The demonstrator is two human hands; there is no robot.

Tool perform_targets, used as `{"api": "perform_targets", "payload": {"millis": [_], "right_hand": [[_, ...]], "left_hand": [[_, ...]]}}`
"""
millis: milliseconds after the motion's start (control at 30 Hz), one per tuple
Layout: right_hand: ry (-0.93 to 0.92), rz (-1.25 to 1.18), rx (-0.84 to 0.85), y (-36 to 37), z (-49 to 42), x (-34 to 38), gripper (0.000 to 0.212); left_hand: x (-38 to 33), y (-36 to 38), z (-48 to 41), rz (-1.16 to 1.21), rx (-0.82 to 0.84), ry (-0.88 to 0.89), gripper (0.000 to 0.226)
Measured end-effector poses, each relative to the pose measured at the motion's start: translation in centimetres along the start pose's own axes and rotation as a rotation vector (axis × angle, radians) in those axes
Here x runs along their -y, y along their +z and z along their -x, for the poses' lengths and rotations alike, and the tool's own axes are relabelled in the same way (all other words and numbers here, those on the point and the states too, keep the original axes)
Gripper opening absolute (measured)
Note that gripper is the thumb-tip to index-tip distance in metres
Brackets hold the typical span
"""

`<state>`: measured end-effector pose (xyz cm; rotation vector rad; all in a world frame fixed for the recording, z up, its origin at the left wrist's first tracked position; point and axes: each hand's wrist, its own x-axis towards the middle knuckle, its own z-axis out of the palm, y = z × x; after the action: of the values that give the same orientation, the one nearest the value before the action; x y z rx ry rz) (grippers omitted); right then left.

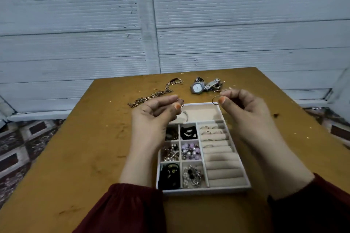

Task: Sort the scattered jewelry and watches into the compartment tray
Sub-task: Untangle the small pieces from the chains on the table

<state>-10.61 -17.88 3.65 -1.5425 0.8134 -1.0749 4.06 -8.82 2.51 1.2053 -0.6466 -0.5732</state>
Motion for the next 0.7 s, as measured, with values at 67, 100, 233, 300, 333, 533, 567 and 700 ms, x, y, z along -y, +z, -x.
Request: {"api": "perform_targets", "payload": {"millis": [67,100,233,300,333,533,567,700], "right_hand": [[0.057,-0.068,-0.043,-1.3,1.2,-0.2,0.007],[0.079,-0.069,-0.059,-1.9,1.6,-0.6,0.006],[0.128,-0.03,-0.074,-3.3,2.7,-1.8,0.005],[0.104,0.015,-0.06,-3.5,2.8,-2.1,0.005],[0.096,0.039,-0.054,-3.6,2.9,-2.2,0.005],[0.066,0.243,-0.019,-3.9,3.3,-3.6,0.008],[0.031,0.309,-0.016,-3.9,3.3,-3.8,0.007],[-0.13,0.513,-0.016,-3.5,3.5,-3.9,0.012]], "left_hand": [[-0.3,0.8,1.0,-0.01,0.057,-0.001,0.017],[-0.4,1.2,1.4,-0.02,0.078,0.0,0.017],[0.3,2.3,2.7,-0.105,0.117,-0.02,0.016],[0.8,2.8,3.1,-0.15,0.122,-0.032,0.016],[1.0,3.0,3.4,-0.173,0.12,-0.027,0.016],[1.8,3.3,4.4,-0.298,0.069,-0.009,0.018],[1.9,3.3,4.5,-0.317,0.063,-0.006,0.019],[2.1,3.2,4.6,-0.365,0.035,-0.001,0.021]]}}
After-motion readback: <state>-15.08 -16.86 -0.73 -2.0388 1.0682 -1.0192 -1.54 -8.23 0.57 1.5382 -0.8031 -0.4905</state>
